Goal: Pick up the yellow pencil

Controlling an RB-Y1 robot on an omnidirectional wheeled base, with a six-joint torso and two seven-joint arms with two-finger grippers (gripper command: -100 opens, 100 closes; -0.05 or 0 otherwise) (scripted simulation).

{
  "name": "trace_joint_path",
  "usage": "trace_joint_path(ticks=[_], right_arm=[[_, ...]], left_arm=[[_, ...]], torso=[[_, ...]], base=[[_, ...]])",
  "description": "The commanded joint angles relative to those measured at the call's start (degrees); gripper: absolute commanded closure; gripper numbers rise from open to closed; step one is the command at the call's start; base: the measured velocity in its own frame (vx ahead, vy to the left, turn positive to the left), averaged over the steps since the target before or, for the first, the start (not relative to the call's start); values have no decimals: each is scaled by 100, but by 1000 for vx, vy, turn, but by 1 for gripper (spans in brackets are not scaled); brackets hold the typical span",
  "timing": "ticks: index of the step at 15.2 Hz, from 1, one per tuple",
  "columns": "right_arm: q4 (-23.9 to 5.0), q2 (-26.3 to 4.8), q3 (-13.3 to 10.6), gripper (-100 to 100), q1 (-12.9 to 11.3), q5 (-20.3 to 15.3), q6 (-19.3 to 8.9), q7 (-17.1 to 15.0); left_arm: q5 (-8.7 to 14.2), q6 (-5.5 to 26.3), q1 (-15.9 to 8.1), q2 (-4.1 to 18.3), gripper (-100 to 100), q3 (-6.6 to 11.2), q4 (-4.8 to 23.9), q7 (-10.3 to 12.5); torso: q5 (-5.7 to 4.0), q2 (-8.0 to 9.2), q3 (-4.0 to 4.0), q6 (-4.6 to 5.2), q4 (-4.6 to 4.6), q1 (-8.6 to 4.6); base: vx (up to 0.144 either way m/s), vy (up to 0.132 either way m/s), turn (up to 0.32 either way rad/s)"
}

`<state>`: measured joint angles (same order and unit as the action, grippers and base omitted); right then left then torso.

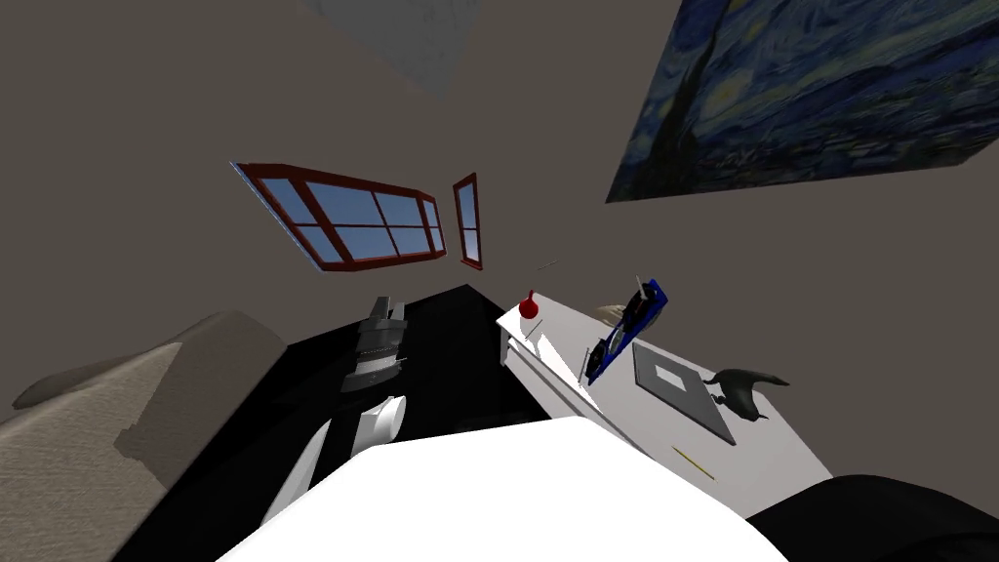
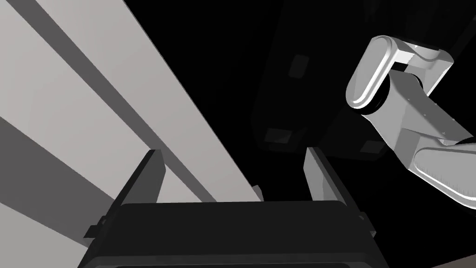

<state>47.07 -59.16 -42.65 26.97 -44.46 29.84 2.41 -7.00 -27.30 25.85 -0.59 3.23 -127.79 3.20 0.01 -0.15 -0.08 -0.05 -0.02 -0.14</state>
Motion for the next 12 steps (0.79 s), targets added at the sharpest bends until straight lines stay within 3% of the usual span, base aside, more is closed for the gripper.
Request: trace_joint_path(ticks=[1, 2, 8, 9, 12], right_arm=[[-189, -56, -81, -100, -40, -110, -21, -6], [-368, -118, -171, -100, -108, -233, -19, -2], [-614, -165, -252, -100, -180, -347, -20, 1], [-790, -196, -323, -100, -256, -449, -22, 4], [-948, -212, -385, -100, -334, -540, -25, 8]], left_arm=[[0, 0, 0, 0, 0, 0, 0, 0], [0, 0, 0, 0, 0, 0, 0, 0], [0, 0, 1, 0, 0, 1, 0, 0], [0, 0, 1, 0, 0, 1, 0, 0], [0, 0, 0, 0, 0, 0, 0, 0]], torso=[[0, 0, 0, 0, 0, 0], [-2, -2, -1, 2, 0, -2], [-4, 0, 0, 5, 0, -4], [-4, 4, 2, 7, 1, 0], [-5, -9, -5, -1, -1, -12]], base=[[47, -34, 173], [58, -48, 211], [38, -38, 101], [37, -29, 108], [62, -64, 182]])
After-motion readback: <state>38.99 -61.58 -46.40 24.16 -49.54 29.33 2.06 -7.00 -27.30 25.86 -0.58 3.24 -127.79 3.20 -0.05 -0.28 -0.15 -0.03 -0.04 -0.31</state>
